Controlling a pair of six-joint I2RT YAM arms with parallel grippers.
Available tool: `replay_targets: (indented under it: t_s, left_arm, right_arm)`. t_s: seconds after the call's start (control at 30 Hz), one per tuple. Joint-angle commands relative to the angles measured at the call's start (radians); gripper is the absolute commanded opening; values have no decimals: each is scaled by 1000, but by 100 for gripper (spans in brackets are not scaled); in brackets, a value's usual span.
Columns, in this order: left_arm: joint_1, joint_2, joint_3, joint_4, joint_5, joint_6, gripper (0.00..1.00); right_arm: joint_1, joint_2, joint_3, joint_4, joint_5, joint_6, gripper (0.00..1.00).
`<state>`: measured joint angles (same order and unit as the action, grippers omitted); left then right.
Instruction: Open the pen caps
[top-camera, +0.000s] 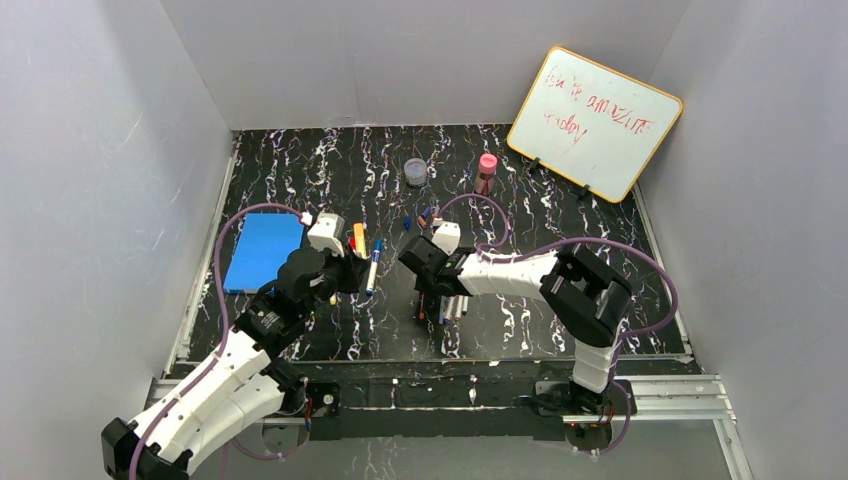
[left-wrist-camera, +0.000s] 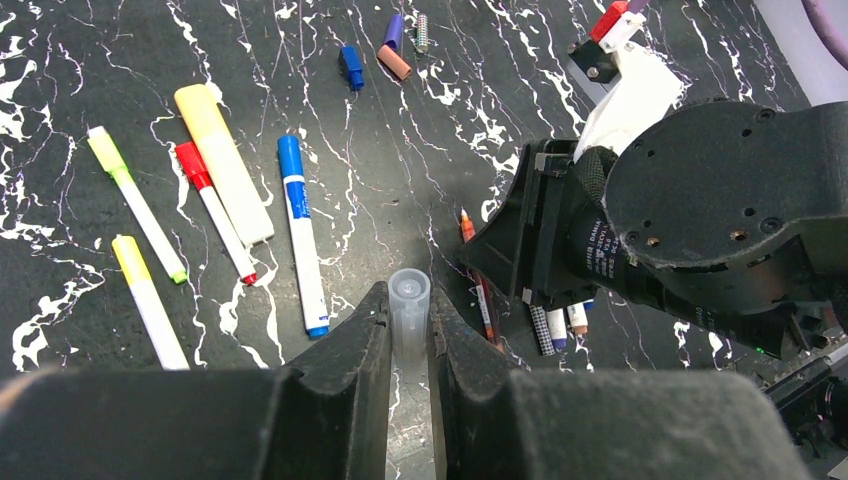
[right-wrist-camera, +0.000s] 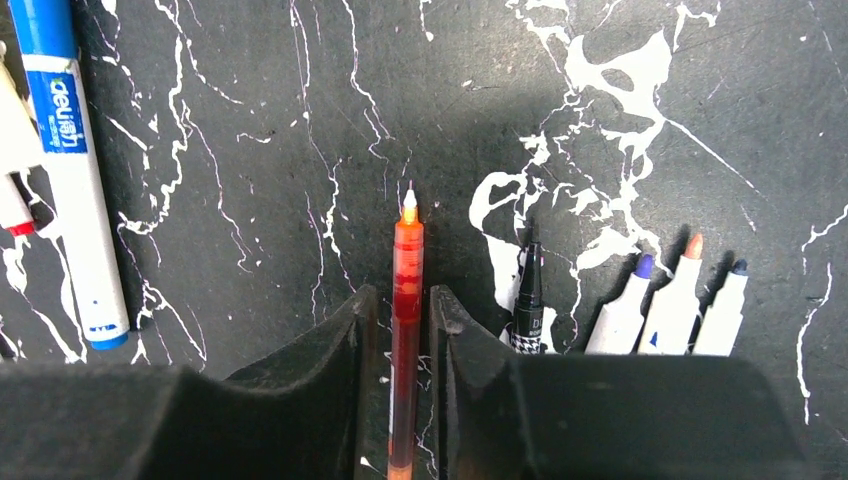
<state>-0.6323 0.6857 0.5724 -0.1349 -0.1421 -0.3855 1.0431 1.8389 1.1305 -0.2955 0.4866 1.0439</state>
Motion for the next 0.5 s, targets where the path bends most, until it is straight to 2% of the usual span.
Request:
replay_targets:
  t_s: [0.0, 0.13, 0.3, 0.47]
  left_arm:
    - [0, 3, 6, 6, -5, 10, 0]
    - [1, 11, 7, 5, -6, 8, 0]
    - [0, 33, 5, 14, -24, -9, 0]
    - [0, 170, 58, 67, -92, -69, 0]
  right_arm:
    - [9, -24, 39, -99, -19, -26, 38]
    - [8, -59, 105, -133, -5, -53, 48]
    - [7, -149, 156, -158, 22, -103, 54]
    - [8, -338, 77, -62, 13, -301, 55]
